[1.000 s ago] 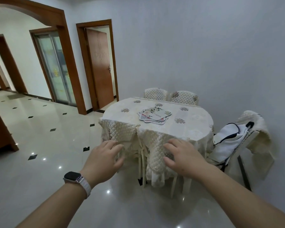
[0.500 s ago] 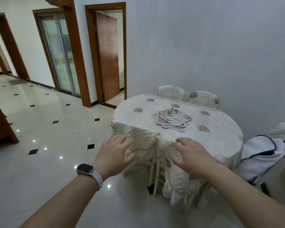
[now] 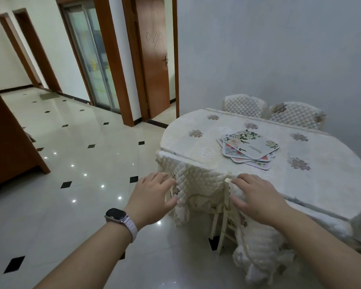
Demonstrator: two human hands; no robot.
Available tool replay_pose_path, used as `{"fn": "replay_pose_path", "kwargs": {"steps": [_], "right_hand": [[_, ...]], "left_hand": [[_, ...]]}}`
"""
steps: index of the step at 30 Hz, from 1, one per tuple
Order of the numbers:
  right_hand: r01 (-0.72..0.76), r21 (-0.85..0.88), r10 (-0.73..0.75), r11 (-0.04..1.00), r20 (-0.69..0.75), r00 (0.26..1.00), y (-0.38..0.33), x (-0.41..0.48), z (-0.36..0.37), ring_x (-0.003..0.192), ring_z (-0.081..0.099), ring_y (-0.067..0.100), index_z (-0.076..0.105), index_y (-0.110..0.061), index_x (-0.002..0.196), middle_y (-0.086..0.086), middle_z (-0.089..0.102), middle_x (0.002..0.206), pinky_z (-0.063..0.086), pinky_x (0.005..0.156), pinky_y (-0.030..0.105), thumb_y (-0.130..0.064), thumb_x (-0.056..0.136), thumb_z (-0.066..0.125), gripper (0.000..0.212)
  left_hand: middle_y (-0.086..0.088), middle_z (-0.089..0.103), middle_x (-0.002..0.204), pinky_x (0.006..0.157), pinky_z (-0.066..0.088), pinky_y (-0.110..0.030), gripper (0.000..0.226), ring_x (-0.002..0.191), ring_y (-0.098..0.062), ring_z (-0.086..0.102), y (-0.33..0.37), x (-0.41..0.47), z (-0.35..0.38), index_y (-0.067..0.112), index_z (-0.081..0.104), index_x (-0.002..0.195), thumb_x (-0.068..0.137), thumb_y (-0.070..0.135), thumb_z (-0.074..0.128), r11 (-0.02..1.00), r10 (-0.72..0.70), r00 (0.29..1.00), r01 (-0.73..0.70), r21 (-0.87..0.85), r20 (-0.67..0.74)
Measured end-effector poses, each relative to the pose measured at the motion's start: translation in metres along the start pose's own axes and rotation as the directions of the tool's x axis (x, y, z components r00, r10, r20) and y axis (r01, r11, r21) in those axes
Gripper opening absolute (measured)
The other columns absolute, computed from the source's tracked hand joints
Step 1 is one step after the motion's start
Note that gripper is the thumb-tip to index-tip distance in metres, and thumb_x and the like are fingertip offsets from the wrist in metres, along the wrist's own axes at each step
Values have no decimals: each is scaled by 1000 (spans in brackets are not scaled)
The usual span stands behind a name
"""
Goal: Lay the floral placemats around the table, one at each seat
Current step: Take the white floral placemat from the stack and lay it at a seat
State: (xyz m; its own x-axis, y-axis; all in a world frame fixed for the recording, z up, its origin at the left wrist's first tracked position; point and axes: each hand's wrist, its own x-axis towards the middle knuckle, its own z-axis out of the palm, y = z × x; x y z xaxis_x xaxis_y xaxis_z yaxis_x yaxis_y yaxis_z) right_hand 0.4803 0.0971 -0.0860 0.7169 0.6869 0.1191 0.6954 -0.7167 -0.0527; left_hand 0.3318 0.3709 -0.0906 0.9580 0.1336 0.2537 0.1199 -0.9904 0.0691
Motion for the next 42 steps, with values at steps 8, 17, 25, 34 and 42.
{"fn": "replay_pose_path", "kwargs": {"steps": [8, 17, 25, 34, 42], "right_hand": [[-9, 105, 1, 994, 75, 997, 67, 119, 44, 118, 47, 15, 47, -31, 134, -10, 52, 131, 39, 96, 34, -53, 92, 38, 48], [-35, 66, 34, 997, 19, 999, 139, 195, 33, 119, 48, 20, 49, -24, 134, -4, 53, 132, 42, 97, 39, -53, 92, 43, 51], [-159, 72, 156, 985, 38, 987, 187, 211, 49, 117, 50, 19, 50, -26, 133, -5, 54, 132, 43, 94, 36, -53, 92, 42, 49], [-310, 85, 305, 947, 67, 950, 209, 268, 76, 111, 52, 21, 52, -24, 131, -3, 57, 124, 45, 89, 36, -50, 92, 43, 48], [-527, 56, 509, 848, 190, 839, 243, 331, 104, 107, 53, 23, 53, -22, 127, 0, 56, 125, 45, 81, 35, -46, 94, 46, 41]], "left_hand": [[6, 53, 135, 102, 34, -37, 44, 127, -17, 44, -14, 132, 45, 32, 51, 126, 89, 50, 40, 1000, -15, 997, 13, 20, 79], [1, 47, 143, 107, 31, -41, 48, 133, -20, 39, 0, 254, 67, 29, 49, 133, 89, 49, 45, 999, 54, 997, -54, 2, 63], [2, 51, 141, 101, 36, -42, 49, 130, -20, 41, 11, 330, 112, 30, 52, 131, 87, 51, 43, 989, 147, 984, -144, -41, 101], [5, 56, 133, 95, 43, -37, 45, 121, -17, 49, 0, 443, 177, 25, 55, 131, 91, 45, 49, 948, 292, 946, -267, -172, 142], [3, 56, 132, 93, 43, -38, 44, 121, -20, 49, -37, 553, 239, 24, 56, 130, 90, 43, 51, 906, 384, 907, -334, -261, 170]]}}
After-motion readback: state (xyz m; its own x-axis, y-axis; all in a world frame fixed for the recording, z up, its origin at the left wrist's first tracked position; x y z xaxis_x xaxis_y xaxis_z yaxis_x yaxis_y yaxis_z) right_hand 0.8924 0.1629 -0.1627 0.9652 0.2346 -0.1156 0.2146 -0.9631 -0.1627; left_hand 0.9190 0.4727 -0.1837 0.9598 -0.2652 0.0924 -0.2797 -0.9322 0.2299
